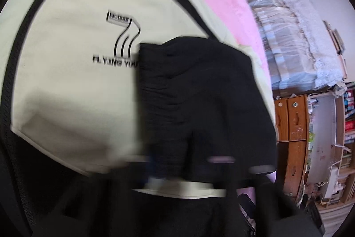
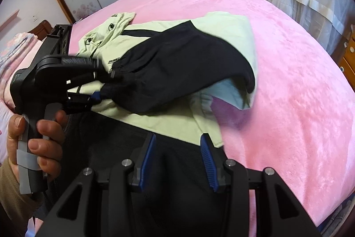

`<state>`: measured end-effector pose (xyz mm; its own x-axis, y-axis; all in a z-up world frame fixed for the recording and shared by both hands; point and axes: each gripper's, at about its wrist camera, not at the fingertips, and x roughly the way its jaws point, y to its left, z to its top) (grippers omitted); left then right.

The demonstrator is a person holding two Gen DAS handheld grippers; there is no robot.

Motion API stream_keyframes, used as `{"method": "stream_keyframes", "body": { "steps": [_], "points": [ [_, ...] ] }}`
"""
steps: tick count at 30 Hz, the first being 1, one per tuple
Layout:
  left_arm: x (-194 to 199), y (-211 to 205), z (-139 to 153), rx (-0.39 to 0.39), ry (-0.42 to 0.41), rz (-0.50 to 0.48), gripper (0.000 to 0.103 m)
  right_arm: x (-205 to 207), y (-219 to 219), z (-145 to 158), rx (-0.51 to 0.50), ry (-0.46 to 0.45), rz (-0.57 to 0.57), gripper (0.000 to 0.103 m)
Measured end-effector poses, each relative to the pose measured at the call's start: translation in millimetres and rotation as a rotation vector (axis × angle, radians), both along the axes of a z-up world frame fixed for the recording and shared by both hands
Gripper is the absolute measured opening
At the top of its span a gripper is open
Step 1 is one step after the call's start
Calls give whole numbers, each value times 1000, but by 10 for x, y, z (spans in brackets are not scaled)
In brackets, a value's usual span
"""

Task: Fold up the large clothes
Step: 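Grasp the black cuff of the other sleeve with the left tool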

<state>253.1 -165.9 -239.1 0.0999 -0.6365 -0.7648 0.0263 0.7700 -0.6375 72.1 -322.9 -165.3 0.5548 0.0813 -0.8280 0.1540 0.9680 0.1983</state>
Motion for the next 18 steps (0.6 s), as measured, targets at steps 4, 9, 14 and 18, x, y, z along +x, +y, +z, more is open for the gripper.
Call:
{"method": "stream_keyframes", "body": {
  "steps": [4,9,14,18],
  "points": [
    [-96,-141,287,119,-100,-5,7,-29,-117,-25,-17,4,-35,42],
    [-140,-336,1163,130,-300,-34,7,-8,-398,-96,12,7,-110,43],
    [-23,-374,1905,118,-435,-57,7,210,-616,-141,76,-8,-173,43],
    [85,-226,2330,135,-507,-40,7,417,-686,-195,164,-13,-193,43]
  ]
}}
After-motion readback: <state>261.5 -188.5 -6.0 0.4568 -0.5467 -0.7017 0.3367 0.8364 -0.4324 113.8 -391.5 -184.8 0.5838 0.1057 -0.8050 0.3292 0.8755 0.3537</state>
